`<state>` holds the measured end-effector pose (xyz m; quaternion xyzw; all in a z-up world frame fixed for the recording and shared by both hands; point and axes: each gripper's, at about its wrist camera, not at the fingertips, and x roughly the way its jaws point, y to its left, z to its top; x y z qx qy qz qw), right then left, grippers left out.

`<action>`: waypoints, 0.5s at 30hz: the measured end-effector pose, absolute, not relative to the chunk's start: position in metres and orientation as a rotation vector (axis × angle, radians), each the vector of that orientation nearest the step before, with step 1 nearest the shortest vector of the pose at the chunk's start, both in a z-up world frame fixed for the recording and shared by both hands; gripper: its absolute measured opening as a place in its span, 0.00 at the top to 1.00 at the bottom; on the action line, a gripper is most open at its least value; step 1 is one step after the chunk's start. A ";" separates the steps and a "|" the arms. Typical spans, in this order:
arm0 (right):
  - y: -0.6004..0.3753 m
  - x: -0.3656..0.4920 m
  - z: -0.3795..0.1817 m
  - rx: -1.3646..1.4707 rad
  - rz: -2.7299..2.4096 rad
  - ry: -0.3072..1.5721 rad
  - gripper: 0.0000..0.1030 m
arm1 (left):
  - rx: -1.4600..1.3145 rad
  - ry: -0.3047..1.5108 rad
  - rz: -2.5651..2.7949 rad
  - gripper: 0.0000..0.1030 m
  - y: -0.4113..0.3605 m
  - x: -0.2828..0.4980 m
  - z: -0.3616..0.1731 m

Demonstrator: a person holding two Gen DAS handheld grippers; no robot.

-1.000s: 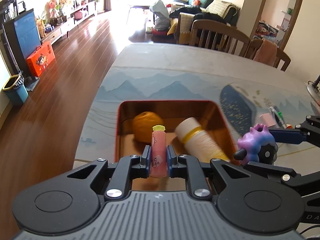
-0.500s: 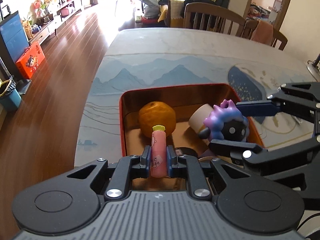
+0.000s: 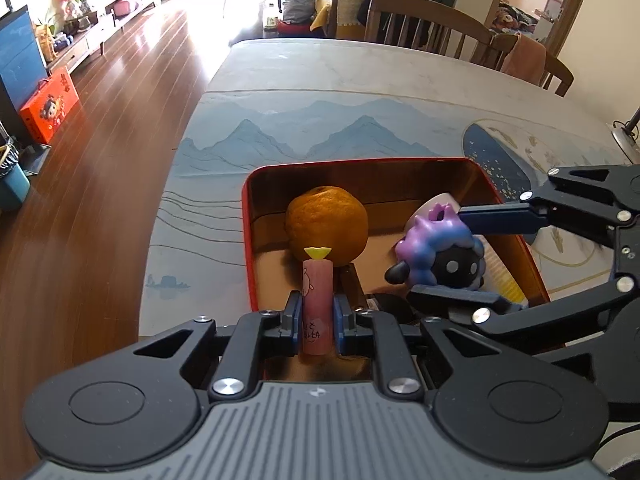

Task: Organize rigid objects
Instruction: 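Lower and release the lip balm with the left tool while the right tool releases the plush toy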

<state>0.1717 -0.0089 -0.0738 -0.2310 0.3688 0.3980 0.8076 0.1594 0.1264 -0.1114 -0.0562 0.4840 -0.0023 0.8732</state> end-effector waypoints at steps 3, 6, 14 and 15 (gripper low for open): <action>-0.009 0.173 -0.076 -0.496 0.850 0.802 0.47 | -0.110 1.018 -0.012 0.85 0.126 0.161 -0.112; -0.010 0.173 -0.075 -0.493 0.849 0.805 0.47 | -0.111 1.025 -0.018 0.85 0.126 0.163 -0.113; -0.020 0.171 -0.070 -0.459 0.835 0.810 0.44 | -0.125 1.041 -0.021 0.85 0.125 0.167 -0.115; -0.022 0.170 -0.069 -0.451 0.834 0.809 0.43 | -0.131 1.041 -0.023 0.85 0.126 0.167 -0.115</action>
